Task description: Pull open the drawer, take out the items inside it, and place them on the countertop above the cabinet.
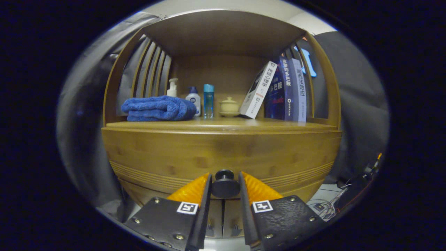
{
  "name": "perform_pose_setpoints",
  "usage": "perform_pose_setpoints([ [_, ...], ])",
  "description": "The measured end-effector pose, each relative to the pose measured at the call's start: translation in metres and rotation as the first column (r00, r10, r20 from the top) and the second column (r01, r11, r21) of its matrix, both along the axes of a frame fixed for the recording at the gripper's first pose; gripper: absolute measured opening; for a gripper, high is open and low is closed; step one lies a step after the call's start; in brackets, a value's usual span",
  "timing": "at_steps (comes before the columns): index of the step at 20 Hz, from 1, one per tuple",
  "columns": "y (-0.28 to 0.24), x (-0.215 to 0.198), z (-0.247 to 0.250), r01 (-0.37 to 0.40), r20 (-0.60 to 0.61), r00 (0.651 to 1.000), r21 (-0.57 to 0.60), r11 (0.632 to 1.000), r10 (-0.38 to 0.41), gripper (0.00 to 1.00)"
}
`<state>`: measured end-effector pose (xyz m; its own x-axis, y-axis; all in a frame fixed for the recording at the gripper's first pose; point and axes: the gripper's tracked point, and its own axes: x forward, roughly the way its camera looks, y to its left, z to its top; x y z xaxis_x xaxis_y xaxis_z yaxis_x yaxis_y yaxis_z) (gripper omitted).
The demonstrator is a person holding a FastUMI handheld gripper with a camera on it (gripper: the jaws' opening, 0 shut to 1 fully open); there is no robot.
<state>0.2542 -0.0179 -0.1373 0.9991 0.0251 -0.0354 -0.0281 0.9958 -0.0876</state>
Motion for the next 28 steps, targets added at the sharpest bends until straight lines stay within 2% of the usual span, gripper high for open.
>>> perform_pose_setpoints([
  [5,0.001,0.002,-0.002,-0.005,0.028,1.000,0.039,0.999,0.004,0.43],
  [9,0.003,0.000,-0.003,-0.058,0.029,0.998,-0.010,0.998,0.058,0.43],
  [11,0.000,-0.001,-0.005,-0.045,-0.002,0.999,0.001,0.999,0.045,0.37],
  [12,0.000,-0.010,-0.005,-0.037,-0.003,0.999,0.002,0.999,0.037,0.37],
  [14,0.001,-0.017,-0.003,-0.025,0.017,1.000,-0.029,0.999,0.025,0.30],
  [23,-0.005,-0.084,-0.009,0.016,0.003,1.000,-0.013,1.000,-0.016,0.30],
  [28,-0.011,-0.127,-0.017,0.004,-0.035,0.999,-0.032,0.999,-0.005,0.30],
])
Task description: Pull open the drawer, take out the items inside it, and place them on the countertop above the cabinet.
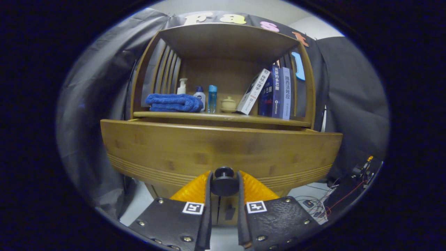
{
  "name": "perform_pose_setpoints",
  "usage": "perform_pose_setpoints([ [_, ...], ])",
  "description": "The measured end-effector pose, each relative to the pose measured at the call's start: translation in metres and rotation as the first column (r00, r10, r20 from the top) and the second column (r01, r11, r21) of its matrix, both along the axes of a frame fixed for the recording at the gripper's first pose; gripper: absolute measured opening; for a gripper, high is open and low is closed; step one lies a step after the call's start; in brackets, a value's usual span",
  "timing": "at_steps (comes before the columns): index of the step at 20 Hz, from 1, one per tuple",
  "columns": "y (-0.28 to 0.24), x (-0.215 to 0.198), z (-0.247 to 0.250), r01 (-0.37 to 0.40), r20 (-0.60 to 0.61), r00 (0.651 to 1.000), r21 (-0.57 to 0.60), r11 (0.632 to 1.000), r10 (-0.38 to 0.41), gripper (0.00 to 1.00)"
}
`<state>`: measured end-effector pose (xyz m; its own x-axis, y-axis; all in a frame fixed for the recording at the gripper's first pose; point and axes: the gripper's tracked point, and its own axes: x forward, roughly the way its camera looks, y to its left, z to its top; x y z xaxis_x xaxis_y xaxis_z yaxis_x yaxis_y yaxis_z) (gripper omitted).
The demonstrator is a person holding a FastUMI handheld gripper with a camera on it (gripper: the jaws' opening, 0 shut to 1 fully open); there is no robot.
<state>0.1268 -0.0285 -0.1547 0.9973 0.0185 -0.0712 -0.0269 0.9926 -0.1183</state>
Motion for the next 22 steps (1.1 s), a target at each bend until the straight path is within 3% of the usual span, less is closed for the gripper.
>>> perform_pose_setpoints([
  [6,-0.003,-0.044,-0.008,0.026,-0.028,0.999,0.013,1.000,-0.026,0.30],
  [15,-0.005,-0.087,-0.016,-0.020,-0.088,0.996,-0.019,1.000,0.018,0.30],
  [18,-0.002,-0.098,-0.011,-0.035,-0.136,0.990,0.032,0.999,0.039,0.45],
  [22,-0.001,-0.111,0.021,-0.038,-0.095,0.995,-0.028,0.999,0.035,0.69],
])
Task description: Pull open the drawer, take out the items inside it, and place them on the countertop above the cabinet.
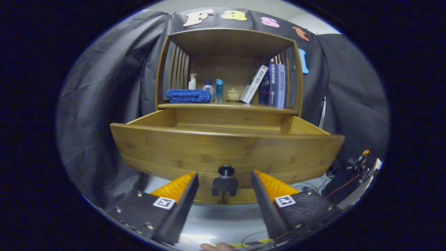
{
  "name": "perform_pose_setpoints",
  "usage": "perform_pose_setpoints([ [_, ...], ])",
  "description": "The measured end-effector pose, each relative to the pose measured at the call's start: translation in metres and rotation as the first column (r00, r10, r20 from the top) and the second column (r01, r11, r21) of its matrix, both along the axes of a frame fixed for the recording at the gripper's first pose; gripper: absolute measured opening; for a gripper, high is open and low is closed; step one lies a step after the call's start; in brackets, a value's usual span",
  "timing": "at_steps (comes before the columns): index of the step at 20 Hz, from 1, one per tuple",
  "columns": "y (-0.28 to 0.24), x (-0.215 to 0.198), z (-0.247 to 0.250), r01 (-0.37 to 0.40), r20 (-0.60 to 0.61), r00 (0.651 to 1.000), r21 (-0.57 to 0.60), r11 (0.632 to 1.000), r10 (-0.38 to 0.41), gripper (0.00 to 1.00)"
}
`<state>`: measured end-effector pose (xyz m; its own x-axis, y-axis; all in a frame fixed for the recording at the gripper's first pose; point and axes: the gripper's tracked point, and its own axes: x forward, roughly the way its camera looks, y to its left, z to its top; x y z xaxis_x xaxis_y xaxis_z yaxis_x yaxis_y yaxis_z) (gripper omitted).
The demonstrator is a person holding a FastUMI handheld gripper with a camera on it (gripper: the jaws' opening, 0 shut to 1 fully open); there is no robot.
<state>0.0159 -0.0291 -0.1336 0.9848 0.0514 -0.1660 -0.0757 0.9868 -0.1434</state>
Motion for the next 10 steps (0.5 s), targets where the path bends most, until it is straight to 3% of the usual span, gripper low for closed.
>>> perform_pose_setpoints([
  [5,0.010,0.005,0.057,-0.011,0.080,0.997,0.023,1.000,0.009,0.99],
  [10,0.011,0.045,0.077,0.006,0.082,0.997,-0.020,1.000,-0.004,0.99],
])
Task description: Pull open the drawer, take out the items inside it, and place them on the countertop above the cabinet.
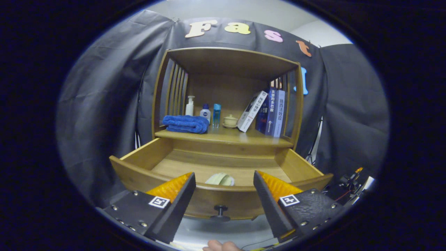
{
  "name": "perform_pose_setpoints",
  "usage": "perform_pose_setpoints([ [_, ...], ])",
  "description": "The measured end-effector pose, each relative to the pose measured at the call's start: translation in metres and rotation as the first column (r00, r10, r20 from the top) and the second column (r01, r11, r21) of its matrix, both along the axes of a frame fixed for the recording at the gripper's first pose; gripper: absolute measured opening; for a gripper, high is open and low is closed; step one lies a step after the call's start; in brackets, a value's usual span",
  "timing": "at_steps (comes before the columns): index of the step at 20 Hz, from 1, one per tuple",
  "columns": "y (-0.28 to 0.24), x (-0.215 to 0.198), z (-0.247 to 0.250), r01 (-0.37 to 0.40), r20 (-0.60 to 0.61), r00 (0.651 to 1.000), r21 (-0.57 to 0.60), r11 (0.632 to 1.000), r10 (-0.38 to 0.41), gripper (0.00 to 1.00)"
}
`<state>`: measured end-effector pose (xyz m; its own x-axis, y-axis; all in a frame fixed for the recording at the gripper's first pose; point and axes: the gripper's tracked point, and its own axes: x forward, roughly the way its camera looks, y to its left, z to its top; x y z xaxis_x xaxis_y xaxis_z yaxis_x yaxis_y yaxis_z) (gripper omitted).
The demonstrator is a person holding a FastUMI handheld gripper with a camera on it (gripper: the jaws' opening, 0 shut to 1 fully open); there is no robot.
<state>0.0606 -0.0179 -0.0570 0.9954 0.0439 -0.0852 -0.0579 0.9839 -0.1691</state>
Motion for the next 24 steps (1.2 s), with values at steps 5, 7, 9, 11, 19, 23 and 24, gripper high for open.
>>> perform_pose_setpoints([
  [5,0.009,0.041,-0.009,-0.024,-0.132,0.991,-0.027,0.999,0.020,0.99],
  [7,0.002,0.063,-0.011,0.004,-0.173,0.985,-0.026,1.000,-0.009,0.99],
  [9,0.004,0.086,-0.021,0.003,-0.251,0.968,-0.006,1.000,-0.004,0.99],
  [11,0.004,0.097,-0.041,0.013,-0.371,0.929,0.026,1.000,-0.002,0.99],
  [19,0.001,0.121,-0.093,0.141,-0.592,0.804,0.114,0.983,-0.047,0.82],
  [23,-0.001,0.125,-0.099,0.186,-0.601,0.797,0.154,0.970,-0.058,0.26],
  [24,0.002,0.127,-0.103,0.179,-0.599,0.800,0.178,0.968,-0.038,0.23],
])
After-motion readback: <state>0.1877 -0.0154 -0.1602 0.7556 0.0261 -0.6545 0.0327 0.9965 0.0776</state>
